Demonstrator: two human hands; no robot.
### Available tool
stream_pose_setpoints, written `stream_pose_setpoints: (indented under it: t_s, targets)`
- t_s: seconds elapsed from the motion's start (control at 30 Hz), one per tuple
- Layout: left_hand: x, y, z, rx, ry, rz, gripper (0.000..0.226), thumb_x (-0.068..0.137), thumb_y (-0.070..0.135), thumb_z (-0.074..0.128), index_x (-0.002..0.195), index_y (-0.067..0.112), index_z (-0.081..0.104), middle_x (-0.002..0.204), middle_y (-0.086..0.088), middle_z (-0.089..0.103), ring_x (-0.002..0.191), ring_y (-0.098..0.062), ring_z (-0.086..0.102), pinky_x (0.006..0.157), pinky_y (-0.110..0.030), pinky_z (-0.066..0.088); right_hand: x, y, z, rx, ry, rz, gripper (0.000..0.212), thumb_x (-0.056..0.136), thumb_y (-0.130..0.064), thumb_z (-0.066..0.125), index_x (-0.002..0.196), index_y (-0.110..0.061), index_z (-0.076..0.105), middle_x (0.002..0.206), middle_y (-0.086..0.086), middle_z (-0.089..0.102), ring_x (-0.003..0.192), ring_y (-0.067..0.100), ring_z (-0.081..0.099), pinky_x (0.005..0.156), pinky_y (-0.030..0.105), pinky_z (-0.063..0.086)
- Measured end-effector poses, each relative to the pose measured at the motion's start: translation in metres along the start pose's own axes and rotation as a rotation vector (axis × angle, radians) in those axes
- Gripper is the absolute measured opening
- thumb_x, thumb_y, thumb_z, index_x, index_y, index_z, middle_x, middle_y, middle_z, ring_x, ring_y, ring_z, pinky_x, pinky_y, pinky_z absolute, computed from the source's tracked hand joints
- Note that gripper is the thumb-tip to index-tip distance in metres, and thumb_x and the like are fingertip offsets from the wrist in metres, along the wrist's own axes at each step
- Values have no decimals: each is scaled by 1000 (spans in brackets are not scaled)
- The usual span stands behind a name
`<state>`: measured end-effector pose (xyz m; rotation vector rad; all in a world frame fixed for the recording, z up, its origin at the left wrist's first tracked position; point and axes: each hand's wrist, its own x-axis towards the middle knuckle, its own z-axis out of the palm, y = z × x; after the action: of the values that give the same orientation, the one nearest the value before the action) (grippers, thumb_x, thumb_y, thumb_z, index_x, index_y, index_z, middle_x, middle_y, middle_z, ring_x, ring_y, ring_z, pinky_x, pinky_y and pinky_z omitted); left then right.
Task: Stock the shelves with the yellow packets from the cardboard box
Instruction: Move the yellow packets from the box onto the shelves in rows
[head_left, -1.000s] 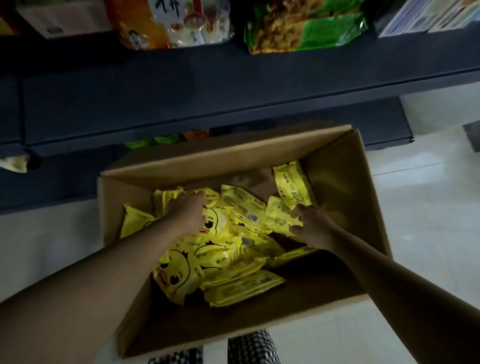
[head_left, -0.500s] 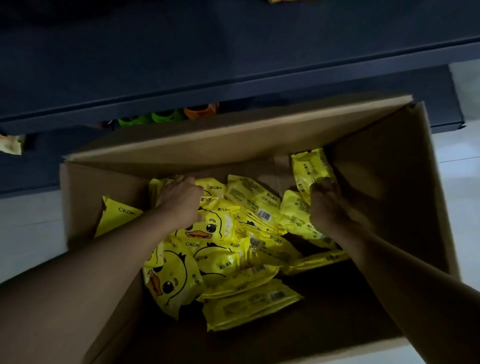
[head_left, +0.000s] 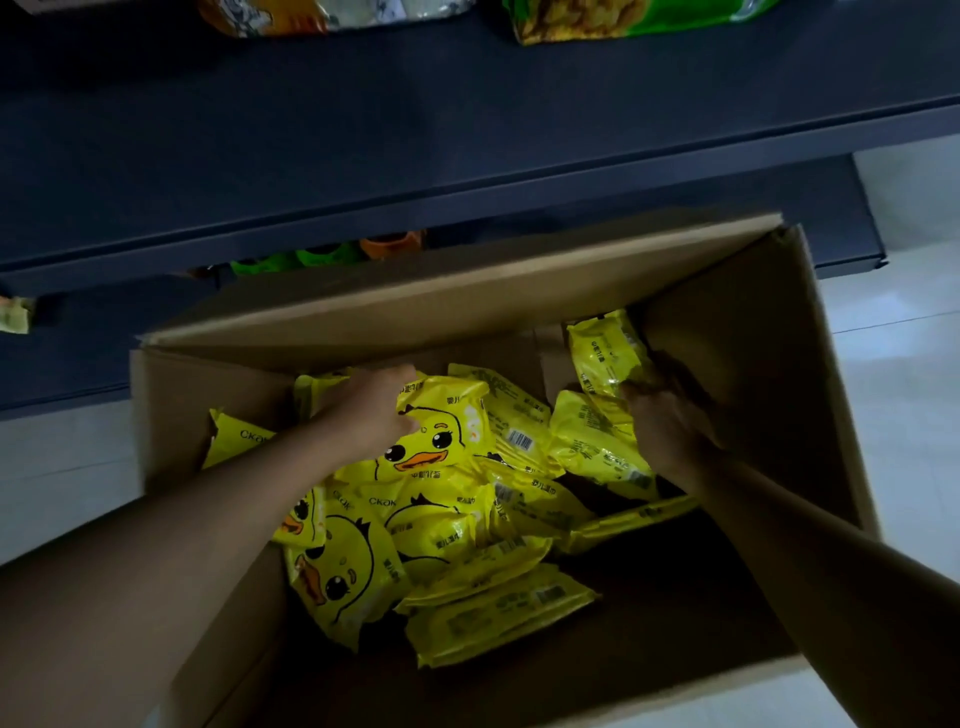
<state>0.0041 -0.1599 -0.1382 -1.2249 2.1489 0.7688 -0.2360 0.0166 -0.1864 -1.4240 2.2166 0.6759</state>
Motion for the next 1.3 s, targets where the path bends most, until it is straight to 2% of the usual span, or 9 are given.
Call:
stream_pose_setpoints:
  t_s: [0.07,0.17,0.37,0.53,0.77,0.87,1.0,1.13,1.3]
  targets:
    - [4,2,0,-44,34,12,48,85,30,67,128,19,50,128,-6,59,119,-29,52,87,-33,43,0,-3,6,-67,-12,-33,51,87,-16,48,137,-20,40,144,5,37,139,30,24,115,44,20]
    - [9,3,5,-68,50,14,42,88,30,64,126,16,51,125,-8,60,118,-31,53,86,-34,43,3,-18,10,-66,-17,-8,58,89,-13,48,143,-14,28,145,10,37,135,29,33,109,42,28]
    - [5,-6,21,-113,17,-15,54,90,30,61,139,15,42,136,-12,52,126,-31,48,98,-39,44,23,-17,11,149,-90,105,28,97,-11,35,121,-13,50,120,15,59,111,33,58,83,38,49]
    - [-3,-11,22,-134,0,-40,49,91,29,61,134,12,45,132,-14,55,121,-32,51,94,-37,46,15,-8,-15,576,-59,252,29,96,-15,44,120,-4,56,123,21,55,115,37,51,92,39,42]
    - [-7,-6,7,-183,34,-68,56,91,31,60,140,13,41,139,-13,50,128,-32,46,100,-38,42,-21,-6,-40,1400,11,219,19,93,3,48,81,-11,49,73,0,45,58,-2,47,49,5,33]
    - [-8,-6,6,-185,35,-59,55,92,30,59,139,11,41,140,-14,49,128,-32,45,100,-38,42,-18,-17,-30,1209,-120,229,10,93,2,47,94,-7,51,77,6,51,62,9,43,44,7,33]
    - [-8,-11,13,-185,1,-79,55,94,29,56,142,10,38,143,-14,46,131,-31,43,103,-39,40,-10,-30,-7,816,-180,327,36,85,1,49,121,-4,53,120,16,57,107,29,55,79,28,43]
    - [-8,-20,20,-194,5,-99,43,95,27,54,132,9,46,133,-16,54,123,-33,49,97,-39,43,-8,-48,-4,869,-59,349,35,85,-17,61,116,-3,51,112,16,60,96,29,56,67,24,34]
    - [-11,-26,22,-196,8,-94,47,95,28,54,137,11,43,136,-14,51,125,-32,48,97,-35,42,9,-59,-15,866,-10,295,60,82,-20,67,133,-11,35,125,16,54,115,36,52,85,34,43]
